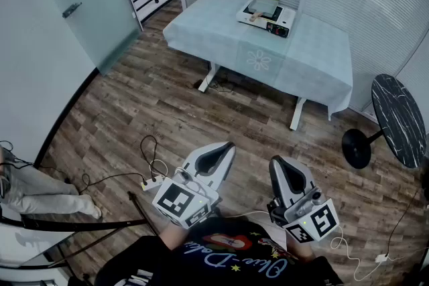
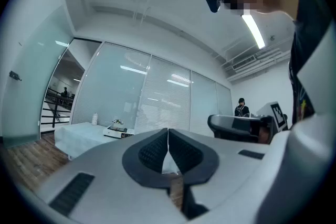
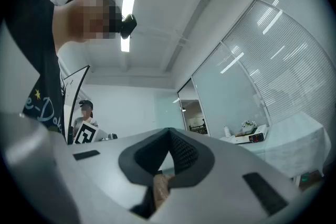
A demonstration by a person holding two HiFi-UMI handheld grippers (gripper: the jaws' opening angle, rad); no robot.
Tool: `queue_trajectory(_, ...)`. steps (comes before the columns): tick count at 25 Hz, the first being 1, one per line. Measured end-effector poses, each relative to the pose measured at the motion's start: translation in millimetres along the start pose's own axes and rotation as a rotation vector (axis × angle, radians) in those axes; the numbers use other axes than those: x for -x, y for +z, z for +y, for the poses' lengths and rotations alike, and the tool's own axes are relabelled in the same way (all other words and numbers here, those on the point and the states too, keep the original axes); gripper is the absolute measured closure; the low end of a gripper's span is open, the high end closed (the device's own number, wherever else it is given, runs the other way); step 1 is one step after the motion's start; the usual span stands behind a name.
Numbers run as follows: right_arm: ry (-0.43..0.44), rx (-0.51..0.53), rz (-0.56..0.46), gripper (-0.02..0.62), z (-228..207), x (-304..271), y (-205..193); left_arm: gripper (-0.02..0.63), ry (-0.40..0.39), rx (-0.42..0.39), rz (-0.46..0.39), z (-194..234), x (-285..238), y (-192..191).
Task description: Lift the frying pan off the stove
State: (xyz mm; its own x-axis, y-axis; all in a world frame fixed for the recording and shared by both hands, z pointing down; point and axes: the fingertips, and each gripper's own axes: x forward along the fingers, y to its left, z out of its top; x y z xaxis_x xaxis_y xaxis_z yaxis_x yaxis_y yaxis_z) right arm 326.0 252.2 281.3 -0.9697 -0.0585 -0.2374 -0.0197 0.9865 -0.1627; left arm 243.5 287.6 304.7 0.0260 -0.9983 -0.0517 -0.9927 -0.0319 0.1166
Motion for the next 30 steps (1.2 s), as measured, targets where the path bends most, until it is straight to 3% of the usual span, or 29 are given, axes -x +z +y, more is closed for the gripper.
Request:
queue_trajectory(20,0.017,-0.090,-0.033,0.595,-19.2,6.6,-0.4,0.600,0.064,-0.035,0.010,-4.6,-4.6,0.1)
queue_trajectory(30,0.056,-0.126,-0.015,0.595,-29.5,34.1,-4.3,0.600,0.099,-0.051,0.029,-32.1,-9.0,-11.9)
